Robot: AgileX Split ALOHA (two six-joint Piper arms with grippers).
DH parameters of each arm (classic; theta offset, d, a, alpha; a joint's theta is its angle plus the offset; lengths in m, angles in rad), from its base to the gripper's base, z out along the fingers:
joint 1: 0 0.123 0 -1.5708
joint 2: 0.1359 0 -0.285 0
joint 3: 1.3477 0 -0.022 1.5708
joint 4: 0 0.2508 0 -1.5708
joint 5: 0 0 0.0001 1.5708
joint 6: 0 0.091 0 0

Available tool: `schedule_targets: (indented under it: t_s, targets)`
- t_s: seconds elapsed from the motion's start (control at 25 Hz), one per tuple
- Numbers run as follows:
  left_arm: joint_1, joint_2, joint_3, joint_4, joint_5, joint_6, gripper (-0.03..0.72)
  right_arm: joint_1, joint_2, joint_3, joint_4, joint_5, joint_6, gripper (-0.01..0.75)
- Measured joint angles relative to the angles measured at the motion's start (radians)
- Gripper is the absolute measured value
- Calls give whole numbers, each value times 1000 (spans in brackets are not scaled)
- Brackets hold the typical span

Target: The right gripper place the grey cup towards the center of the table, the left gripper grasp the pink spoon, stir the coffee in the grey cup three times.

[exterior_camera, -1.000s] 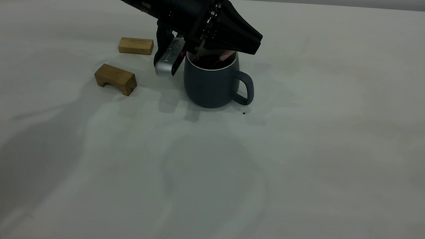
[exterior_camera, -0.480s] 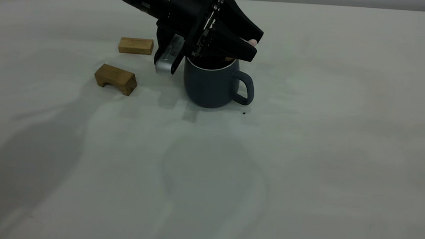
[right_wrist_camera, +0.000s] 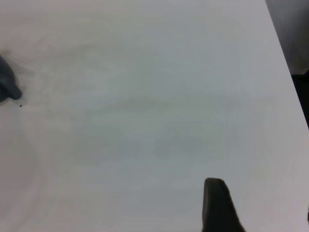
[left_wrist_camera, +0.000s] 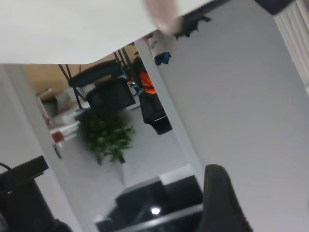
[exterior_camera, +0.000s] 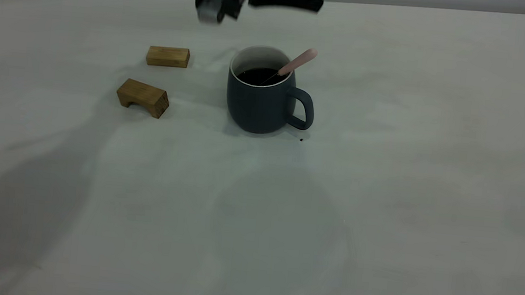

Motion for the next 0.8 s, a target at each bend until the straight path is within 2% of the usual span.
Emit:
schedule_targets:
  t_s: [0.12,0.36,0.6,0.8]
  targets:
    - [0,-71,0,78,3,85,502,0,0,0,0,0,0,470]
    - [0,-221,0,418,3,268,464,0,0,0,0,0,0,470]
    - [0,-371,0,633,3,374,441,0,0,0,0,0,0,470]
    - [3,-487,0,845,3,661,437,0,0,0,0,0,0,470]
